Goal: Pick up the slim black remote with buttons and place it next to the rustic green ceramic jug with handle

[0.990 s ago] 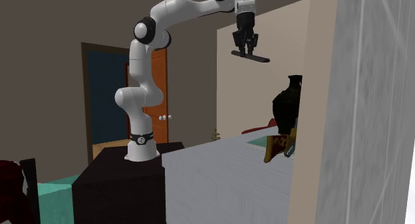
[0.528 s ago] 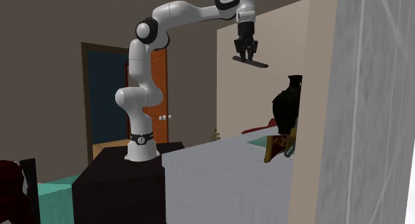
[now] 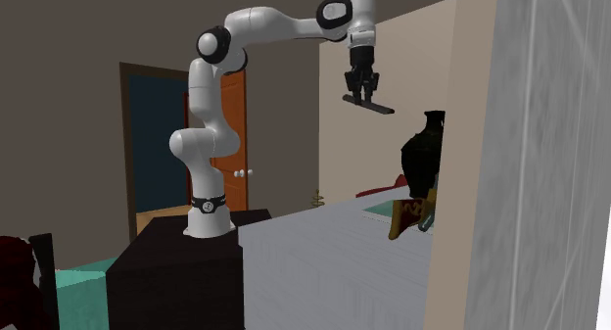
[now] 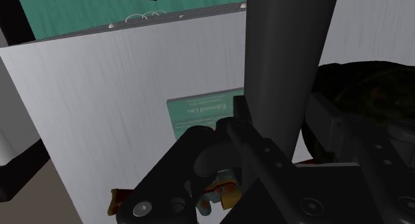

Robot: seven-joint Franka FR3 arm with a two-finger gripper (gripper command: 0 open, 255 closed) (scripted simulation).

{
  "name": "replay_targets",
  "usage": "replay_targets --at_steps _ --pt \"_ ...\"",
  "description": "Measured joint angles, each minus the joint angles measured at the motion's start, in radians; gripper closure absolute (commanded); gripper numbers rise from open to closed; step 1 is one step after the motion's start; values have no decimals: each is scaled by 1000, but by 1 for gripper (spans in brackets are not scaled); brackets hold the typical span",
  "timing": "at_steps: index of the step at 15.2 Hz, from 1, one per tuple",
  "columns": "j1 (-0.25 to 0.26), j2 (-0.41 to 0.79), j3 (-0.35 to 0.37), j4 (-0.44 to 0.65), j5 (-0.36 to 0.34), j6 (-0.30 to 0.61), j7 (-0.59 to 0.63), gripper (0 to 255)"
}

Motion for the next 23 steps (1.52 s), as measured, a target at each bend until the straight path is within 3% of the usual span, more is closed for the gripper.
replay_targets --at_steps 23 --pt "2 -19 2 -331 15 314 -27 255"
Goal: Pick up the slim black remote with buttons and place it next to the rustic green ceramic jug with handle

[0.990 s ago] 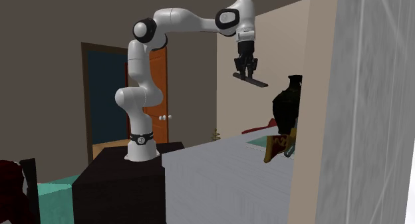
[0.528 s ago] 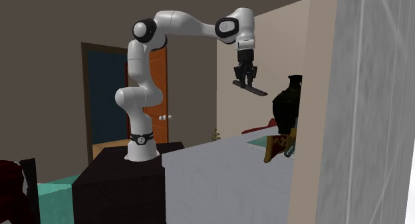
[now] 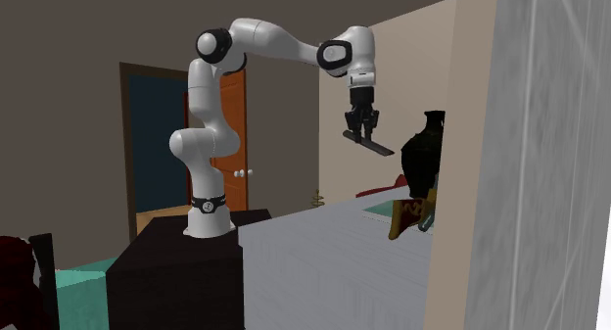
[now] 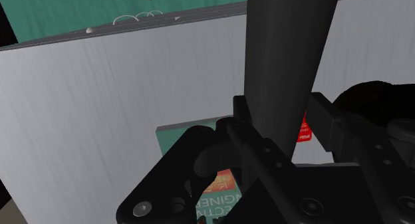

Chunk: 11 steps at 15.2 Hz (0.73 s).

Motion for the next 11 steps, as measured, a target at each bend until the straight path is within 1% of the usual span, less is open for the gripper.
replay_targets --at_steps 11 --pt "4 34 5 -118 -13 147 2 255"
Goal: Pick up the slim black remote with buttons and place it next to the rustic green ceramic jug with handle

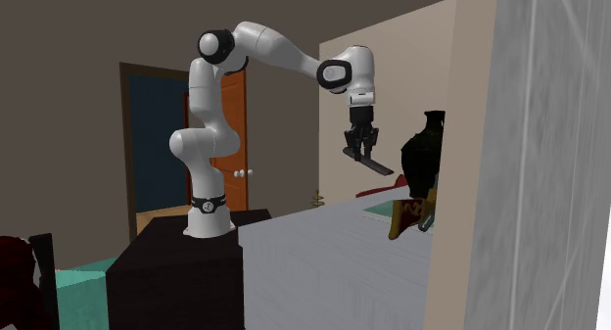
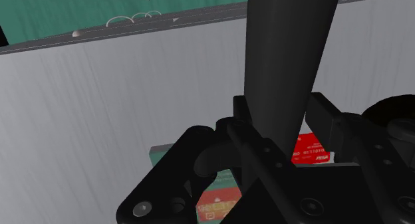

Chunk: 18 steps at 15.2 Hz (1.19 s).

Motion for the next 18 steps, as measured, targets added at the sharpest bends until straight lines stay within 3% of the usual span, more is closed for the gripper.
replay_targets --at_steps 18 --pt "12 114 2 -133 -65 234 36 255"
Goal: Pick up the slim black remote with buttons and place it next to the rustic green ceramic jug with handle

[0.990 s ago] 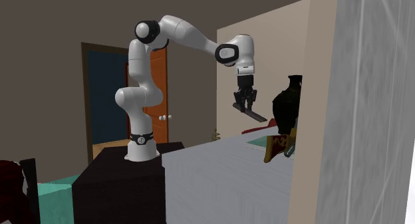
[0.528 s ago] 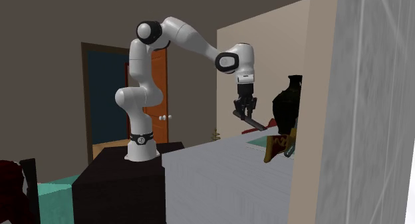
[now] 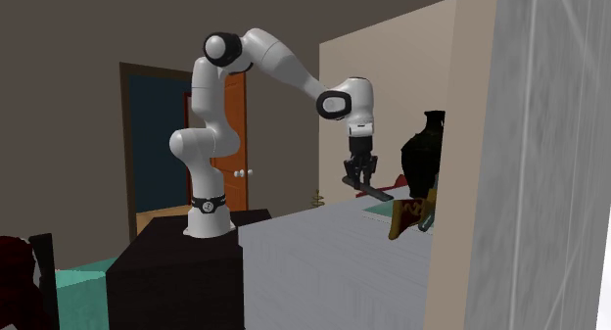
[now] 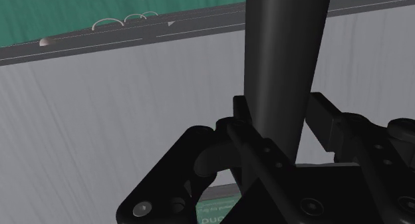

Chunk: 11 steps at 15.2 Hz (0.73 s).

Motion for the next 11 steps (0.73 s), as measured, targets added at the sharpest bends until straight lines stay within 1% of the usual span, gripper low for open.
replay_targets --at_steps 5,11 --pt "6 46 -6 -22 -32 62 19 255" --pt "7 53 -7 -26 -37 73 21 255"
